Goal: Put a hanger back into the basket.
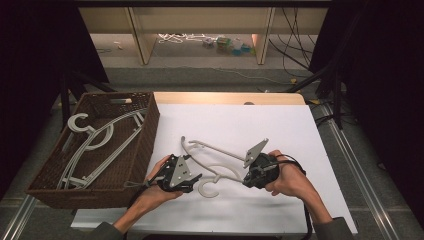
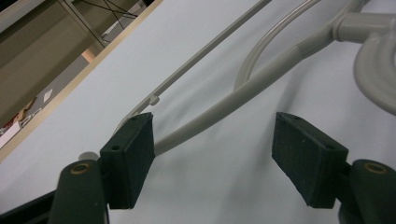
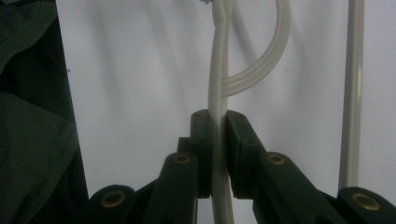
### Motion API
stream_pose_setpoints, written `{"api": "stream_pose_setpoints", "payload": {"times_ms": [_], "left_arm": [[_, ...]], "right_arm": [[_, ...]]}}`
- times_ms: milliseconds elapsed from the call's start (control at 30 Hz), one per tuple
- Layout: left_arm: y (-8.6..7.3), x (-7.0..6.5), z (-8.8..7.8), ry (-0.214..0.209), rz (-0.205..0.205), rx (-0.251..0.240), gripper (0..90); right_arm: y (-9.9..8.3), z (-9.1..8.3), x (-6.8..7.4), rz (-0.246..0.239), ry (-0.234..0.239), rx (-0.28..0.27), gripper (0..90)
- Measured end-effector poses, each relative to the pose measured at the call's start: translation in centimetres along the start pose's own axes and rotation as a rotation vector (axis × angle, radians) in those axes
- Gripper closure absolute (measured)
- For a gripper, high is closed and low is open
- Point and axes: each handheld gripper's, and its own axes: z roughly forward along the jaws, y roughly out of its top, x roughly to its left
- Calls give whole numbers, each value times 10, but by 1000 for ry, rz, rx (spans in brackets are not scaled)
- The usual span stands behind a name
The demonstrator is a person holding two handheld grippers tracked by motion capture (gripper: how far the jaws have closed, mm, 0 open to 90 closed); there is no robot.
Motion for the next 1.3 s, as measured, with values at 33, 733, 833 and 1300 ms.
{"api": "stream_pose_setpoints", "payload": {"times_ms": [33, 733, 833, 1300], "left_arm": [[1, 0, 1, -3, 11, -4, 326], [7, -8, 5, -152, 247, -38, 638], [10, -9, 3, -178, 334, -49, 674], [32, -12, -18, -156, 402, -68, 773]], "right_arm": [[0, 0, 0, -9, -1, 0, 826], [4, -4, 8, -65, 62, -33, 827], [2, -5, 7, -79, 75, -38, 826], [-9, -22, -9, -82, 20, -163, 748]]}}
